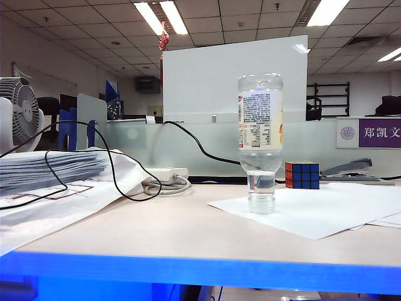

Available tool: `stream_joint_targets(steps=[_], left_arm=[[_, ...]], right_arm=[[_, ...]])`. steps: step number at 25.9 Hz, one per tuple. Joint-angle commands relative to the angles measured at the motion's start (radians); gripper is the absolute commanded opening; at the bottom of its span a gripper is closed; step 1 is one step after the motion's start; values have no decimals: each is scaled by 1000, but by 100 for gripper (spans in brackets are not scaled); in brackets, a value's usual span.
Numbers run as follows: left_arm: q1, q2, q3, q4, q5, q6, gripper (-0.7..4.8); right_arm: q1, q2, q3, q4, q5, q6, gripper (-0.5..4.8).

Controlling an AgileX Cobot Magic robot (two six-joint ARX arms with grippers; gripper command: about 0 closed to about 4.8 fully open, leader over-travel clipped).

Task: Flip the plastic bottle upside down.

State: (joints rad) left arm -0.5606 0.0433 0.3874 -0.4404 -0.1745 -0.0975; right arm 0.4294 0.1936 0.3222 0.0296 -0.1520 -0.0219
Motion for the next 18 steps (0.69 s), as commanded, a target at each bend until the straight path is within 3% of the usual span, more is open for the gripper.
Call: stream_joint_targets(steps=[1,9,15,18], left_arm=[[0,-41,-56,78,-9,-11,-5],[0,-38,-98,85,-121,-27,-5],[0,-38,-98,83,-97,-104,-5],[0,-38,-98,81,-95,-97,-5]], right_arm=[[0,14,-96,159,24,45,-5],[0,20,-212,224,254,77,-6],[0,18,-214,196,264,76,-5],[0,18,-214,181,262,76,-5]])
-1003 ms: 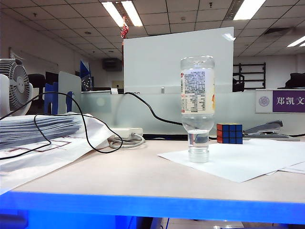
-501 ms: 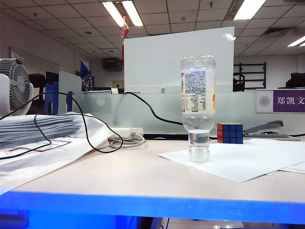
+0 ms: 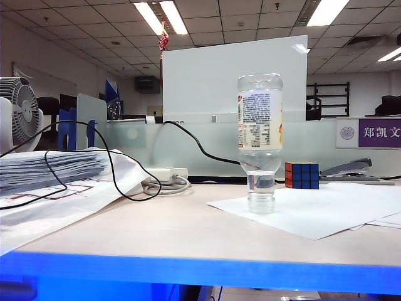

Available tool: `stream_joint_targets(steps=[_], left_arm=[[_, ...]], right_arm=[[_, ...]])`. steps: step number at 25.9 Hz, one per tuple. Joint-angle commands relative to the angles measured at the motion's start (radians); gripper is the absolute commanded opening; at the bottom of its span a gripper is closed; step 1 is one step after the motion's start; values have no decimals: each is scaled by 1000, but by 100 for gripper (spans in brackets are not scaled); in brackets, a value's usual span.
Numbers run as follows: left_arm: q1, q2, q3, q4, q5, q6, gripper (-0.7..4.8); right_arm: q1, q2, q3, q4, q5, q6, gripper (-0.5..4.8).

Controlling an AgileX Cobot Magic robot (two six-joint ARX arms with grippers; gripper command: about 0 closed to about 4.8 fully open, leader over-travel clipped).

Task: Flip the plastic bottle upside down.

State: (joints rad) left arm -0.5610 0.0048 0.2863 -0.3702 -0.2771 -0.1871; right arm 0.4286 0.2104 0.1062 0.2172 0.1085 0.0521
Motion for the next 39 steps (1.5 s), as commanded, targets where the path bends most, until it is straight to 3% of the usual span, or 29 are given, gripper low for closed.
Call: stream_joint_targets(steps=[1,18,21,26,29,34,39], left_arm=[[1,0,3,10,8,-8,-5],[6,-2,5,16,-7,-4,-5],[92,-3,6,8,21,-4,-5],[332,-3,-48,40,77,-2,-5],[459,-3,-108,103,197,0,-5],[542,-3,-178,209,397,5,-5],[547,-3,-195,236,420,71,-5]], right_arm=[[1,1,2,-11,2,2,-5],[1,1,2,-12,2,2,-5],[1,1,2,-12,2,1,-5],[1,0,2,-12,2,1,-5],[1,1,2,-12,3,1,-5],[2,0,2,-12,4,1,-5],[2,1,2,-12,2,1,-5]])
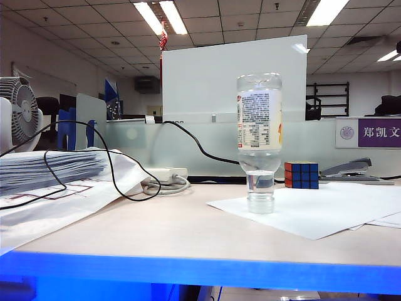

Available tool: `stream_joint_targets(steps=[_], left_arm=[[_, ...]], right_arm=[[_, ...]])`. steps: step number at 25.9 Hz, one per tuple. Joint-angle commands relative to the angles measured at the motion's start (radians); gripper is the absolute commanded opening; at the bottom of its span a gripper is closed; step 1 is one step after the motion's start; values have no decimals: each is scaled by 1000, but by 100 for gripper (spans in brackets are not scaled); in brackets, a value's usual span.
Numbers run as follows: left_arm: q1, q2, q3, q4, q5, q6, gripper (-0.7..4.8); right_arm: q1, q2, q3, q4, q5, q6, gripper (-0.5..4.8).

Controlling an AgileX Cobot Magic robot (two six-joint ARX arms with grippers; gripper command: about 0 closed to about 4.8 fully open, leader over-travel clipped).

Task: Flip the plastic bottle upside down.

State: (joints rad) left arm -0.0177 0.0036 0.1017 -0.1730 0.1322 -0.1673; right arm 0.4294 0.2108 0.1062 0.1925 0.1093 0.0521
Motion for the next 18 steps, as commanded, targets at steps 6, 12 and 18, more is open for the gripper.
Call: stream_joint_targets(steps=[6,12,18], left_arm=[[3,-2,-51,109,11,89,-5],[3,-2,-92,129,-3,89,-5],[3,-2,-92,130,-58,89,-5]], right_arm=[[1,0,2,13,1,1,-5],[1,0,2,13,1,1,-5],[1,0,2,13,1,1,-5]])
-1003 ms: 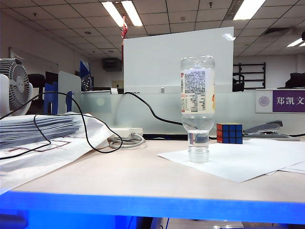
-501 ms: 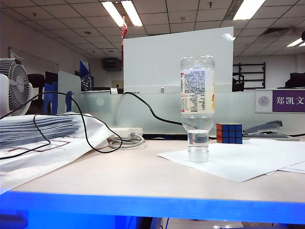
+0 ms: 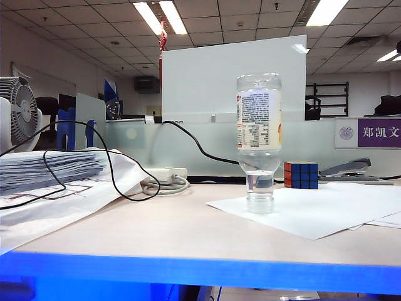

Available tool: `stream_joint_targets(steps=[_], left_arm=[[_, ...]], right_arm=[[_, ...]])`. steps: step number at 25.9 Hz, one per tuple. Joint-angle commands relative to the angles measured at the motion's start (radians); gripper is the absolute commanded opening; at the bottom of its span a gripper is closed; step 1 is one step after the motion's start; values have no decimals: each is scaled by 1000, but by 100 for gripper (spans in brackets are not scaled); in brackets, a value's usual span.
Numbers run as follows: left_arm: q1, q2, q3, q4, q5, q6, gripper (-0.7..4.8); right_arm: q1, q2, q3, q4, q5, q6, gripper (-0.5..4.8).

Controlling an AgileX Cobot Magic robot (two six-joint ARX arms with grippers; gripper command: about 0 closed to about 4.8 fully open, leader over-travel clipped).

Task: Flip the plastic bottle upside down.

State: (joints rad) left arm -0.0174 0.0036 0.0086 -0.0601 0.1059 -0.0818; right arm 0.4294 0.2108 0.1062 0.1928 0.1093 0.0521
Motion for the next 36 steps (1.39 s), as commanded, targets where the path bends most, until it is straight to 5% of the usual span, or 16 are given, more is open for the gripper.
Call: stream_joint_targets(steps=[1,36], left_arm=[[3,-2,1,18,-40,3,-5],[4,-2,1,15,-84,-4,-5]], right_arm=[[1,0,2,12,1,1,-5],[1,0,2,12,1,1,-5]])
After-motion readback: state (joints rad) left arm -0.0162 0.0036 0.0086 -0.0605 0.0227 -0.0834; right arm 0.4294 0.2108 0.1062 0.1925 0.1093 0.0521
